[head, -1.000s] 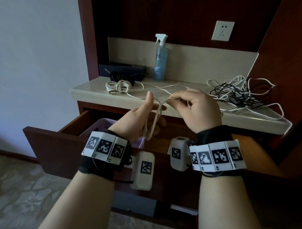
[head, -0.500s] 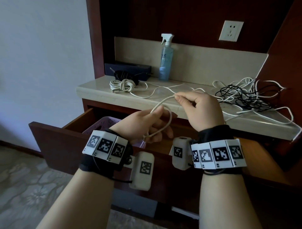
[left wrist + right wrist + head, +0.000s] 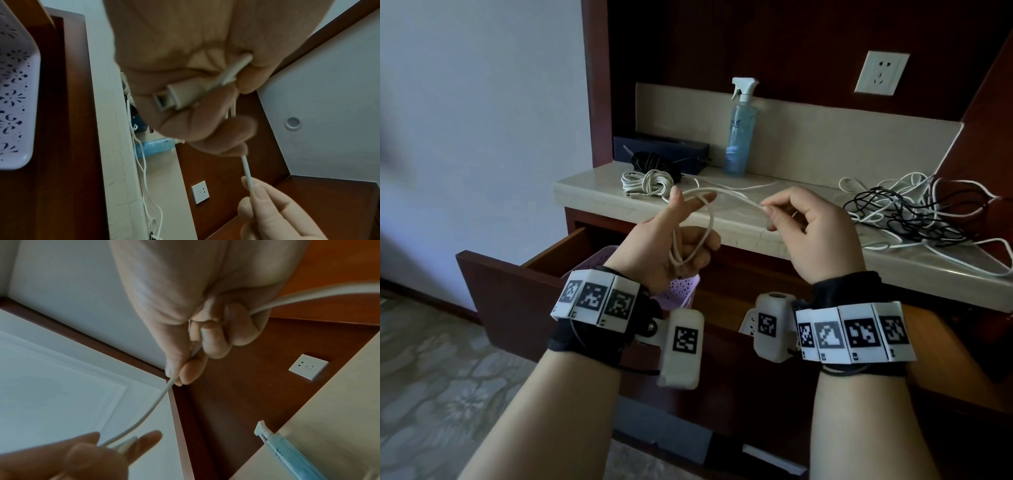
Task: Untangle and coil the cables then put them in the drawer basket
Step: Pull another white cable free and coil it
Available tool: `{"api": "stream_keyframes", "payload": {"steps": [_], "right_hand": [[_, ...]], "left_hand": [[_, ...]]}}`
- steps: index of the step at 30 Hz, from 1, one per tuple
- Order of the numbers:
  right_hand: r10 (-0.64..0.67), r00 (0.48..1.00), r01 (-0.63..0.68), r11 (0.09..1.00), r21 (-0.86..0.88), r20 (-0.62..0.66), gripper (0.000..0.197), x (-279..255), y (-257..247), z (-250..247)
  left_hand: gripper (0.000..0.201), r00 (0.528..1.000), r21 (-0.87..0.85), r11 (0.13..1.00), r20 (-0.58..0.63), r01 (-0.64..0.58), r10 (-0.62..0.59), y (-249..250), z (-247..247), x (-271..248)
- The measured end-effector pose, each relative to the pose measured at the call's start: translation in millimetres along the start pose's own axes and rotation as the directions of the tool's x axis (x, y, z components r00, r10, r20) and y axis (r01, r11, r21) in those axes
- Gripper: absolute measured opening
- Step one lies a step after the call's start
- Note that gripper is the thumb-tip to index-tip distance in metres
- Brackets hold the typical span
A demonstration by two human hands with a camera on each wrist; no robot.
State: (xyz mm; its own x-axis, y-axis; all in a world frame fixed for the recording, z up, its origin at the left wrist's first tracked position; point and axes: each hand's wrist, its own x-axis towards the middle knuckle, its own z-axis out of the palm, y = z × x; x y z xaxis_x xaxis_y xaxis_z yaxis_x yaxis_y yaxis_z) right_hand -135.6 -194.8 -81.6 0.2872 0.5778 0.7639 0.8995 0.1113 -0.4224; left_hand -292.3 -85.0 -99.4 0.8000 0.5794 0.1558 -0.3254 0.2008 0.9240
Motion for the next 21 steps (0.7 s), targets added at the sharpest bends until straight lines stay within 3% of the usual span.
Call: {"api": "stream_keyframes", "payload": {"steps": [4, 10, 16, 21], "right_hand": [[-0.01, 1.0, 0.01, 1.0, -0.002, 0.022, 0.007, -1, 4, -1], [-0.018, 1.0, 0.018, 1.0, 0.002, -0.008, 0.007, -2, 11, -5], [-0.034, 0.999, 0.034, 0.999, -0.01, 0.01, 0.008, -4, 25, -13], [-0.062, 0.998, 0.061, 0.998, 0.029, 0.015, 0.008, -6, 35, -19]], "left_hand": [[0.043, 0.996, -0.049, 0.999, -0.091, -0.007, 0.002, 1, 2, 5], [0.056, 0.999, 0.044, 0.998, -0.026, 0.047, -0.046, -2, 14, 10], [0.039, 0.997, -0.067, 0.998, -0.074, 0.011, -0.016, -8, 30, 12], [0.034, 0.996, 0.003, 1.0, -0.091, -0.018, 0.018, -17, 45, 14]]}}
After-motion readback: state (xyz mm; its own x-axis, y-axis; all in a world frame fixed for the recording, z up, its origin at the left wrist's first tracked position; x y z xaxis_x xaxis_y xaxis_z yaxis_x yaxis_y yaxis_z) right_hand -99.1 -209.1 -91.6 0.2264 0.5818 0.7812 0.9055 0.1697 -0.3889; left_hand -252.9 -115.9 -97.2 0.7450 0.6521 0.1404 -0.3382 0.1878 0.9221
